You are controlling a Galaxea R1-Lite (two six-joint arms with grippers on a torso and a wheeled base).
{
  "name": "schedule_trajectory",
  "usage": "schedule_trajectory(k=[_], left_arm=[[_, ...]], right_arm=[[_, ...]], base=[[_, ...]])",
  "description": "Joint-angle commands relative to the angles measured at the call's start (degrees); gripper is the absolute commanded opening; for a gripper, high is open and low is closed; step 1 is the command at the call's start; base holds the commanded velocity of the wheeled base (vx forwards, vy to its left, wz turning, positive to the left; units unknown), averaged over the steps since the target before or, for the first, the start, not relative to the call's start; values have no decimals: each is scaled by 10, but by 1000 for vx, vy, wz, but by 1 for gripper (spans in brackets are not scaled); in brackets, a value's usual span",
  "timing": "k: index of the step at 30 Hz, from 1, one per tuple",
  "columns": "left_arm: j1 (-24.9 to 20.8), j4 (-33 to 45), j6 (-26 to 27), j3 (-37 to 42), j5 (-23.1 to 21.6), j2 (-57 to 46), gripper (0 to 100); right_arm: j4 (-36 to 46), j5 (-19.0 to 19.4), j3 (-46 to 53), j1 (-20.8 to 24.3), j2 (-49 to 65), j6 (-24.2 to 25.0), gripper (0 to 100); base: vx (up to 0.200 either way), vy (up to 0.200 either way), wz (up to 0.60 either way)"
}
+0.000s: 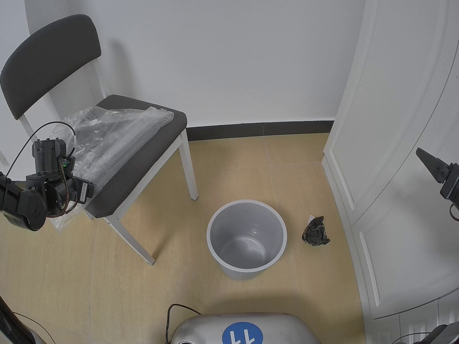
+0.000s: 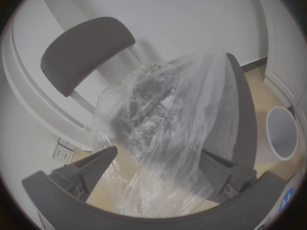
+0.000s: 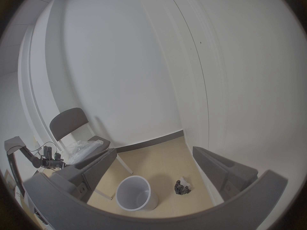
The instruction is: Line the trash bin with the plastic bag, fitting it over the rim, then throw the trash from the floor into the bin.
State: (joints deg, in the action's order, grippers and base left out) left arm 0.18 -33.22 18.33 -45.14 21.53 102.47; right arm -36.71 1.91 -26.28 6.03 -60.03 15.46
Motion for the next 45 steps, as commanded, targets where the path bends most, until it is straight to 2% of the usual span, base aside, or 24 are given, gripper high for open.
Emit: schedule_trajectory(k=[1, 12, 13, 29, 33, 38, 40, 42, 44, 45], left_arm=[[12, -1, 5, -6, 0, 8, 100], [14, -18, 3, -18, -3, 30, 100], [13, -22, 3, -18, -4, 31, 0], [9, -50, -1, -12, -7, 23, 0], [-5, -69, -1, -2, -8, -9, 0], [-43, -67, -1, 19, -8, -101, 0], [-46, -66, -1, 19, -8, -105, 0], [-69, -55, -1, 11, -11, -130, 0], [-81, -54, -1, 5, -11, -132, 0], [-92, -55, -2, 1, -12, -133, 0]], right_arm=[[0, 0, 0, 0, 0, 0, 100], [0, 0, 0, 0, 0, -1, 100], [0, 0, 0, 0, -1, 0, 100], [0, 0, -3, -1, -7, 1, 100], [0, -3, -11, 1, -11, 5, 100], [-1, -16, -12, 28, -11, 7, 100], [-1, -17, -13, 31, -12, 7, 100], [-1, -67, -32, 91, -47, 8, 100], [-6, -102, -51, 115, -76, 9, 100], [-18, -133, -71, 130, -105, 10, 100]], base=[[0, 0, 0], [0, 0, 0], [0, 0, 0], [0, 0, 0], [0, 0, 0], [0, 0, 0], [0, 0, 0], [0, 0, 0], [0, 0, 0], [0, 0, 0]])
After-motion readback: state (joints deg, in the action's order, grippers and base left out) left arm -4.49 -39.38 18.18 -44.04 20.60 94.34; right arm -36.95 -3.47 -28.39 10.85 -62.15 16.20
